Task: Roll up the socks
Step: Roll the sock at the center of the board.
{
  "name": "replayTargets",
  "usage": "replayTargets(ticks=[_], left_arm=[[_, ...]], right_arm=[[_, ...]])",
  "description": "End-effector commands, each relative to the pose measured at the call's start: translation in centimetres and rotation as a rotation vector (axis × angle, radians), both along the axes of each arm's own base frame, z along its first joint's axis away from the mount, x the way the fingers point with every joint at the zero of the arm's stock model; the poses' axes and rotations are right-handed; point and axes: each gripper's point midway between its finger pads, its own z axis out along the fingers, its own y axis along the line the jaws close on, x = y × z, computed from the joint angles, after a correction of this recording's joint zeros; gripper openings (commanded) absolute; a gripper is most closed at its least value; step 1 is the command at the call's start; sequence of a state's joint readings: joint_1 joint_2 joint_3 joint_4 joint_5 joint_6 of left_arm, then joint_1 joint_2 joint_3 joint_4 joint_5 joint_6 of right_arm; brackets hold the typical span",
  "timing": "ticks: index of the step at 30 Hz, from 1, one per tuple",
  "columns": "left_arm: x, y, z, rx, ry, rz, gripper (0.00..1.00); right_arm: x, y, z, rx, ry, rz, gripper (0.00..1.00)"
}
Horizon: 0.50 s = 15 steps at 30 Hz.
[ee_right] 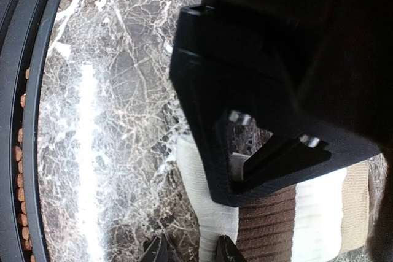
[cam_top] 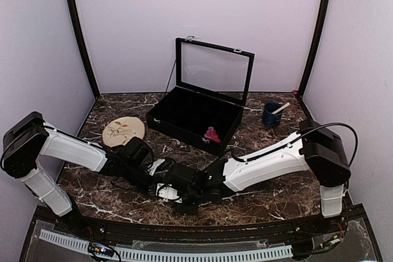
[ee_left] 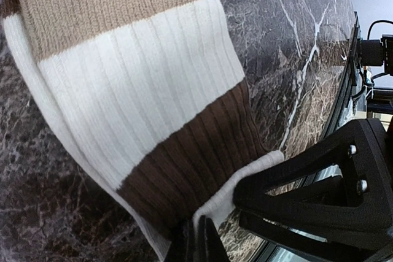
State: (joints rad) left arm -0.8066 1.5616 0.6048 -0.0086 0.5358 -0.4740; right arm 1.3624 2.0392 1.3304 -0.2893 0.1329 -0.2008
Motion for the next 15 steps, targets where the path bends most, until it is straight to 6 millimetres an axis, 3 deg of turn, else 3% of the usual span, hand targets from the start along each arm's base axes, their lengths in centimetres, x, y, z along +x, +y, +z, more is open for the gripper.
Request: replayTargets(ticks=[1, 15], left_arm=[[-1.4, 3.1, -3.2, 0.168, 0.077, 0.035, 0.0], [-1.7, 3.3, -3.6, 0.18, 0.104, 0.036, 0.0]], right_arm=[[0.5, -0.8, -1.1, -0.011, 0.02, -0.022, 0.3], [2.5, -2.9, -1.6, -0.023, 0.005, -0.079, 0.28]])
